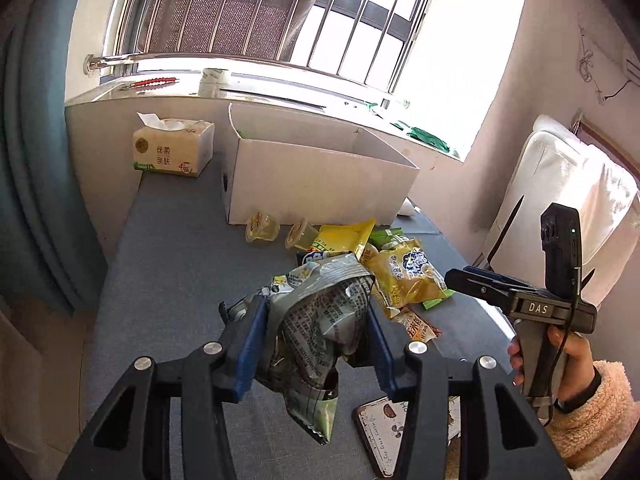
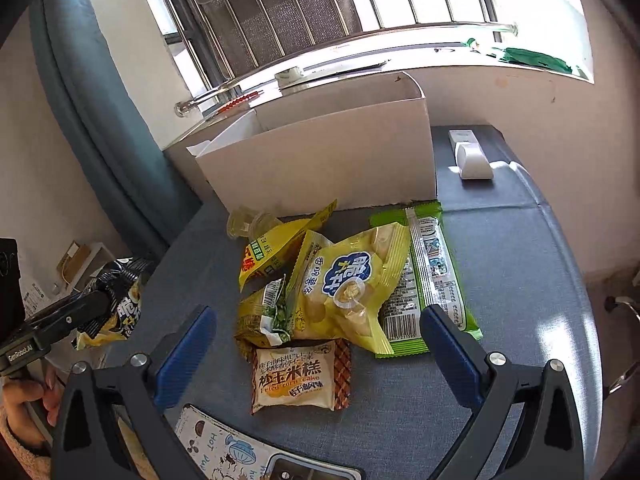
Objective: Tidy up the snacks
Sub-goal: 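Lift the grey bag with the left gripper while the right grasps the yellow chip bag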
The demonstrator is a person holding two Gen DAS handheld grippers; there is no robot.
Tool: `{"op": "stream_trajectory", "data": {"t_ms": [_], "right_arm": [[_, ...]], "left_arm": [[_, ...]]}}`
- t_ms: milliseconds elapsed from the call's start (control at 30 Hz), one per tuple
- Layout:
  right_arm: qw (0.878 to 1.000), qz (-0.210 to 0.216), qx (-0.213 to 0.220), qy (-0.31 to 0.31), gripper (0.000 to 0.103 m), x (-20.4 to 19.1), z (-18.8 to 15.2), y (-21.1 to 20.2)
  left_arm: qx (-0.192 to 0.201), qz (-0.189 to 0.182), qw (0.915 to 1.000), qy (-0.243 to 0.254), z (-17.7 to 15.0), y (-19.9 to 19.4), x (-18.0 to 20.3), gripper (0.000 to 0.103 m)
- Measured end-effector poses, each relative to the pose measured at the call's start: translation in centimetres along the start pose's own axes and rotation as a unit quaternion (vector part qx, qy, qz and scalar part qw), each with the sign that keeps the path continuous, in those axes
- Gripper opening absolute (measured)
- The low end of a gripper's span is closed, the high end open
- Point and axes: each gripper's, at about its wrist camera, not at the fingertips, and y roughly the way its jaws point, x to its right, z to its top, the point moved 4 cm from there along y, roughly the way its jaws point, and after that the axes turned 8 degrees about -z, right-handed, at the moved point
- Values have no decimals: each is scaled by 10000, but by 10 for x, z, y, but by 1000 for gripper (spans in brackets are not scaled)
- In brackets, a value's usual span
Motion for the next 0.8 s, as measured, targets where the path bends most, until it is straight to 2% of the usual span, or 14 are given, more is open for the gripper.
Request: {"op": "stream_trajectory", "data": {"t_ms": [167,367,400,433,467,567,800], "right_arm": [[9996,-87,-267,-2,103,0,17,32],[9962,-414,-764,-47,101,3,10,69],[9960,-419,-779,-103,94,2,8,71],[9962,-553,-649,-197,55,2,8,68],[9965,-569,-561,-239,47,1,8,66],[9980,-261,-568,49,40,9,8,56],[9994,-36,77,346,39,31,24,-1]], "left_arm": [[59,-106,9999,-120,-1,-3,-6,52],[66,-158,9996,-228,-4,-5,-12,52],[65,-177,9995,-251,-4,-4,-13,52],[62,-182,9995,-261,-4,-4,-14,52],[55,-184,9995,-260,-5,-3,-14,52],[48,-193,9995,-257,-5,-2,-15,52],[131,-325,9990,-271,7,1,-13,52]]}}
